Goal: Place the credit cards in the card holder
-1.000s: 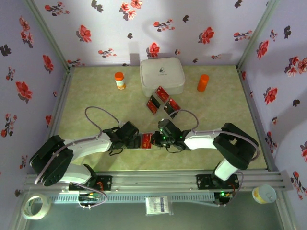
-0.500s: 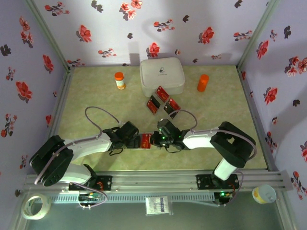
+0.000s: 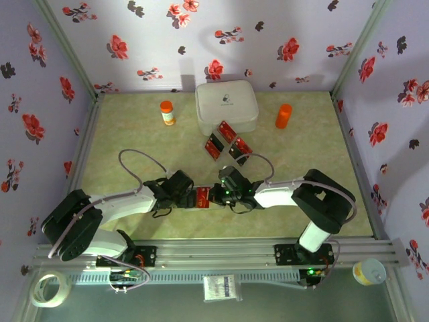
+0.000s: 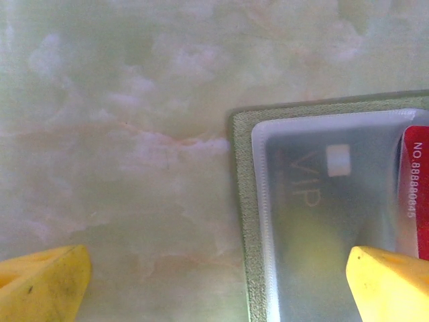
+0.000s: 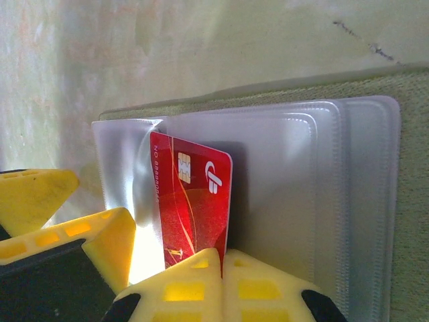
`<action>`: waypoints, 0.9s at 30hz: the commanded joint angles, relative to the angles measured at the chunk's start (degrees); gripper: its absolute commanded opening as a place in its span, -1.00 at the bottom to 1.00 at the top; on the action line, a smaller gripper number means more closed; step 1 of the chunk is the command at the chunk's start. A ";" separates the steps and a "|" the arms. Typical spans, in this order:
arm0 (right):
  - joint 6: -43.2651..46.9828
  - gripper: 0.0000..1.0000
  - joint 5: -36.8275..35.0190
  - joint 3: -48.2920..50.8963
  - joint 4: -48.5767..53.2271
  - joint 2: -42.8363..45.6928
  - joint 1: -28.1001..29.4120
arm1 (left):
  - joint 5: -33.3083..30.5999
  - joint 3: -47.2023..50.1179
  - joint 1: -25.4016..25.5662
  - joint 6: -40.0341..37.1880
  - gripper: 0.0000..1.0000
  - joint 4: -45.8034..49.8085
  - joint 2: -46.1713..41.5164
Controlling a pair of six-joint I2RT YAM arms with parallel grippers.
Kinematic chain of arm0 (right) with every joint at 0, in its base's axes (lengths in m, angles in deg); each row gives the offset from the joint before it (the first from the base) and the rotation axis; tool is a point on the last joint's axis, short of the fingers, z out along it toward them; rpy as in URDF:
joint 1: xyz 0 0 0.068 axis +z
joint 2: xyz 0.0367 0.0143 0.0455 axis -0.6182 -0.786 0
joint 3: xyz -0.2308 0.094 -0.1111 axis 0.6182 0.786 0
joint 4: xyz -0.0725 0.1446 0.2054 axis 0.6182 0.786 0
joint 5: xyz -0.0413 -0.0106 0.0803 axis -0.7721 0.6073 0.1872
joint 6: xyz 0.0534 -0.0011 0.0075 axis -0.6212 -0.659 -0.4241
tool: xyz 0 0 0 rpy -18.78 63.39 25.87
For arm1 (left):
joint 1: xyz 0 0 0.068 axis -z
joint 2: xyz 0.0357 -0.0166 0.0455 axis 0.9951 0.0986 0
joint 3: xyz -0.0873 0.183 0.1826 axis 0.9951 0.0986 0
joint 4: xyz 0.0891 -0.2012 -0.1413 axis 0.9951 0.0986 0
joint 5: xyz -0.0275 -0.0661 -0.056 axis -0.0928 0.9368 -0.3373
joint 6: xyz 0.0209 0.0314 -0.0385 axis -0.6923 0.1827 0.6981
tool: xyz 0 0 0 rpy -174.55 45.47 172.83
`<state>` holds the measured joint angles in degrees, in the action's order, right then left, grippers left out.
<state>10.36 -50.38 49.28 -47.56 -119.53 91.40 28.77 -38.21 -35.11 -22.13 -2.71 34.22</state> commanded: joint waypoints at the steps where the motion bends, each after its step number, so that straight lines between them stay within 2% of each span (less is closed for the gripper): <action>1: 0.46 -1.00 0.35 0.99 4.90 0.84 0.67 | -0.52 0.87 0.34 1.26 0.98 2.68 -1.48; 12: 0.44 -1.00 -0.35 1.07 6.63 2.98 0.72 | -1.64 -0.14 -1.67 0.30 0.98 4.80 -4.29; 27: 0.71 -1.00 -0.16 0.59 9.32 2.95 0.67 | -1.31 1.29 -2.37 -0.26 0.99 3.47 -2.95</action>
<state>10.36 -50.69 49.30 -43.97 -116.71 91.40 28.62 -37.86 -37.05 -22.15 0.30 30.86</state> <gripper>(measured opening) 0.057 0.992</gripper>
